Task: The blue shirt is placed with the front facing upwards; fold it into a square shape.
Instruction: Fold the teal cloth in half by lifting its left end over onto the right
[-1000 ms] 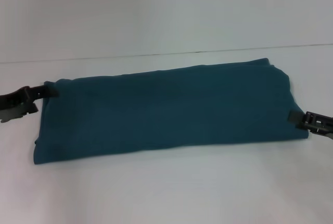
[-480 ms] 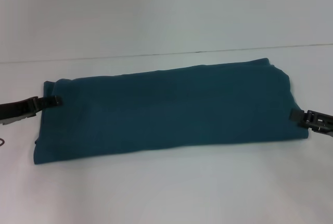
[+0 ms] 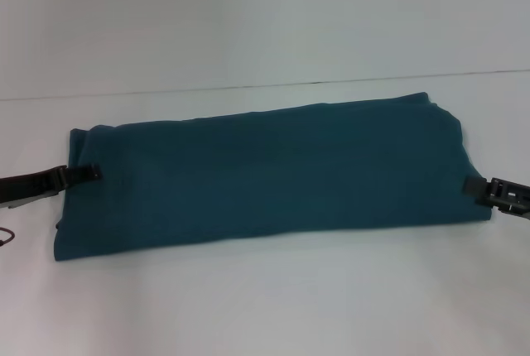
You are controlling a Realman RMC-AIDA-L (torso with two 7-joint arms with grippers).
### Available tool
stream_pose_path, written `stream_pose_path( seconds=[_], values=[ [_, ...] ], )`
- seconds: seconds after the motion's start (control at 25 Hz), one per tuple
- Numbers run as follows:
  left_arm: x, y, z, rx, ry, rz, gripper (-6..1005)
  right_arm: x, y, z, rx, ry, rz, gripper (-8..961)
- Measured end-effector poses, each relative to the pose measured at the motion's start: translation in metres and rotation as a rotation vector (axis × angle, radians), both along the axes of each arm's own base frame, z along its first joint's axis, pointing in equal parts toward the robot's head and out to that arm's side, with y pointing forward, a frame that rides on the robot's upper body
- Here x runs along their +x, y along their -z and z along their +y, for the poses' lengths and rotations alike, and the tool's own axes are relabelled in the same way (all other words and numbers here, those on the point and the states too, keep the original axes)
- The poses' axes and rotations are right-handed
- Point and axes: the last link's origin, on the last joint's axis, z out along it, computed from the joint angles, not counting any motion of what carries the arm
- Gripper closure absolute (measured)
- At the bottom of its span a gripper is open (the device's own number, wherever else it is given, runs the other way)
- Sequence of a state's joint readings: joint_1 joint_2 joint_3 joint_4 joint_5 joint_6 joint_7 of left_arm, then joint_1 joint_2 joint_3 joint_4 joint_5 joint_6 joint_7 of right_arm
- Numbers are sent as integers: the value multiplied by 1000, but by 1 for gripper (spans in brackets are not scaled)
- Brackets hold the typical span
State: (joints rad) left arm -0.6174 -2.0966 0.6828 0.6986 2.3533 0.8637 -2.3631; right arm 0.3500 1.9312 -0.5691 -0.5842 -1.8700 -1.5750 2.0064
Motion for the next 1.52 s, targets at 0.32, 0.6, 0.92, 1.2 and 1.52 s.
stream_pose_path(
  seconds=[0.32,0.6,0.92,1.2,1.52],
  values=[
    [-3,2,-1,0,-6,9,67,1,1,-1,-1,3,2,39],
    [-3,3,-2,-4,-6,11,68,1,1,-1,-1,4,2,39],
    [-4,8,-4,-23,-7,12,69,1,0,-1,-1,4,2,38],
    [-4,9,-4,-24,-9,13,70,2,1,-2,-1,7,2,38],
    [-3,11,-4,-34,-4,19,71,1,1,-2,-2,6,2,39]
  ],
)
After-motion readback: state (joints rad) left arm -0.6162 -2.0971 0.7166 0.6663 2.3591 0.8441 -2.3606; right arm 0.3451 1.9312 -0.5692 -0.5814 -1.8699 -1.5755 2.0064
